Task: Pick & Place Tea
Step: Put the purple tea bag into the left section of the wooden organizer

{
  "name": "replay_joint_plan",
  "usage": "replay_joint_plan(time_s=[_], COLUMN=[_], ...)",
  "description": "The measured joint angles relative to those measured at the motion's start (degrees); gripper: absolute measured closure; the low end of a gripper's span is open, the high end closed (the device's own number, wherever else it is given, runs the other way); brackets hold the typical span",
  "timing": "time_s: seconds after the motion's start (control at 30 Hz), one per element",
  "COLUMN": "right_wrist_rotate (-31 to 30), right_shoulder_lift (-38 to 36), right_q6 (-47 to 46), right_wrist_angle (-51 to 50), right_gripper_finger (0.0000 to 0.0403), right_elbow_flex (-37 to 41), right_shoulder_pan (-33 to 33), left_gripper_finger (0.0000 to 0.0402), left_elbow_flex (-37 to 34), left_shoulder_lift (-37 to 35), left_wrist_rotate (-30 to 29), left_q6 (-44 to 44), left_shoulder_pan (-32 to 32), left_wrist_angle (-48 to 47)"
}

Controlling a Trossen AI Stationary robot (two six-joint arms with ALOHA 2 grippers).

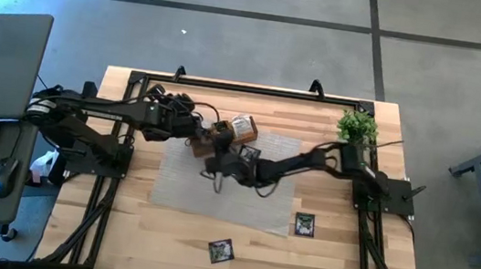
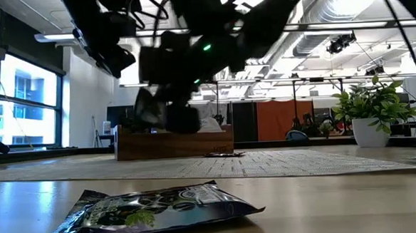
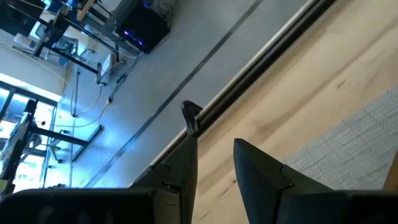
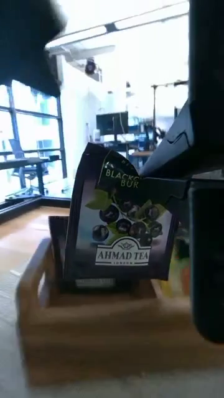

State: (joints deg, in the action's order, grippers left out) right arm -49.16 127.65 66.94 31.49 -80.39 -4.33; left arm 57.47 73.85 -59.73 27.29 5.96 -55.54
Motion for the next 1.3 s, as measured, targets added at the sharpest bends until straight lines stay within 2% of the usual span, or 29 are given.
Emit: replay_joint_plan(time_s=[0.13, 0.27, 0.63, 0.77, 1.0, 1.3], right_wrist_rotate=[4.5, 2.0, 5.7, 10.0, 12.1, 8.0], right_shoulder_lift=[5.2, 9.6, 10.0, 10.0, 9.9, 9.9], right_q6=[5.6, 9.9, 9.0, 4.9, 1.4, 3.2], right_wrist_angle=[-0.7, -2.9, -3.3, -5.1, -6.1, -3.4], right_gripper_finger=[0.0402, 0.0402, 0.0402, 0.0401, 0.0372, 0.0322], right_elbow_flex=[-7.1, -10.6, -10.7, -10.7, -10.7, -10.7], right_shoulder_pan=[1.5, 2.7, 4.4, 4.5, 4.5, 4.1], left_gripper_finger=[0.0300, 0.0300, 0.0300, 0.0300, 0.0300, 0.0300], left_elbow_flex=[0.0, 0.0, 0.0, 0.0, 0.0, 0.0], left_shoulder_lift=[0.0, 0.0, 0.0, 0.0, 0.0, 0.0], left_wrist_rotate=[0.3, 0.7, 0.7, 1.1, 1.1, 2.0], left_q6=[0.0, 0.2, 0.3, 0.2, 0.3, 0.3], left_shoulder_pan=[0.0, 0.0, 0.0, 0.0, 0.0, 0.0], left_wrist_angle=[-0.3, -0.9, -1.1, -1.2, -1.1, -1.4])
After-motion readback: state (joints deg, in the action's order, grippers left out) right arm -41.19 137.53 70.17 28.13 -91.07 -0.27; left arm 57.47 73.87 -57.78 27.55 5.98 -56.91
